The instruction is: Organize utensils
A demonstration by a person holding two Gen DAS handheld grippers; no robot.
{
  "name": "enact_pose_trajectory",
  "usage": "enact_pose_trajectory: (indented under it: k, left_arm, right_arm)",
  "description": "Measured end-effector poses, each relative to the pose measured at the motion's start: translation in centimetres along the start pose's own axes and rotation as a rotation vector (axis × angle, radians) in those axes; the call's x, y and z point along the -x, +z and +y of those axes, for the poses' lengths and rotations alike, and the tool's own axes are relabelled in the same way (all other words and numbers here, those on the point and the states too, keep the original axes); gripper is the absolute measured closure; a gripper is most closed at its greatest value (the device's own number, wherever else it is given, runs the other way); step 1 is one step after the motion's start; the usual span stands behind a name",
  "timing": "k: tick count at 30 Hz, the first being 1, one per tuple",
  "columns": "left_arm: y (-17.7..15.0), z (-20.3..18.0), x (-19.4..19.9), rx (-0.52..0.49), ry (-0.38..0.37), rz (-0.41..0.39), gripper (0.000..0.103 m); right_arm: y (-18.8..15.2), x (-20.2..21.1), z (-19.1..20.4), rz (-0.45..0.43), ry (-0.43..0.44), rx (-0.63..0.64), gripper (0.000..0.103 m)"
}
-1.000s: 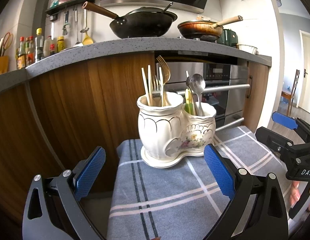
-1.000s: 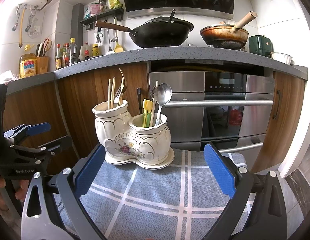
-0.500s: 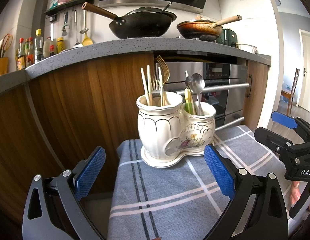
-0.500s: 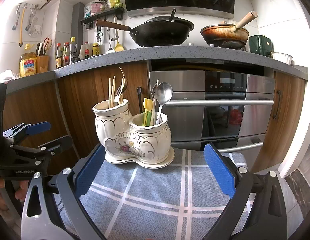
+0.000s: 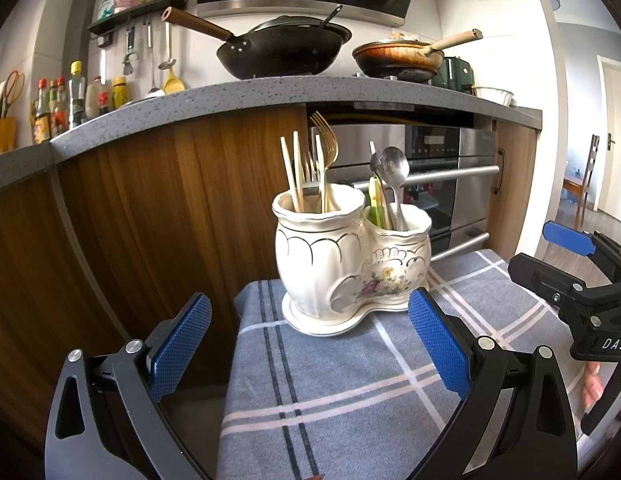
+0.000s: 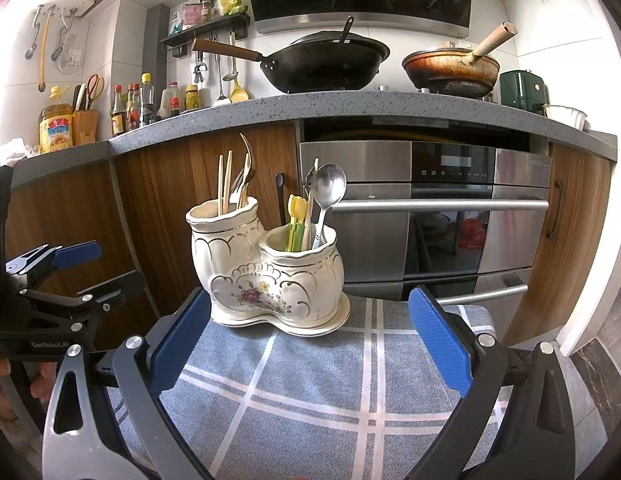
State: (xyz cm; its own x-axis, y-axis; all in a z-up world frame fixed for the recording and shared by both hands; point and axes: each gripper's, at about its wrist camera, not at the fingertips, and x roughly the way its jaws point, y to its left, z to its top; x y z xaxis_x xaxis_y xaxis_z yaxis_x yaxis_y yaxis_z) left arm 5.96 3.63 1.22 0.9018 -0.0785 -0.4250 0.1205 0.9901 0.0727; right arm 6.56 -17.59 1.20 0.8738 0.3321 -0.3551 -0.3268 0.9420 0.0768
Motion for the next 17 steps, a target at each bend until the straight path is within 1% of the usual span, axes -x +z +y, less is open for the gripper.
enact_pose_trajectory:
  k: [4, 10, 13, 17]
  left_arm:
    - [-0.02, 0.04, 0.10, -0.006, -0.009, -0.007, 0.005]
    - [0.20, -0.02, 0.16, -0.021, 0.020, -0.027, 0.005]
    - [0.22, 0.02, 0.00, -0.021, 0.026, -0.018, 0.005]
    - [0.20, -0.08, -0.15, -0.028, 0.012, -0.006, 0.005]
  right_arm:
    - [0.01, -0.01, 0.02, 0.000, -0.001, 0.001, 0.006]
    - [0.00, -0.10, 0.01, 0.006, -0.003, 0.000, 0.006]
    - [0.00, -0.22, 0.06, 0.007, -0.004, 0.002, 0.006]
    - [0.01, -0.21, 0.09, 0.010, -0.001, 0.004, 0.006]
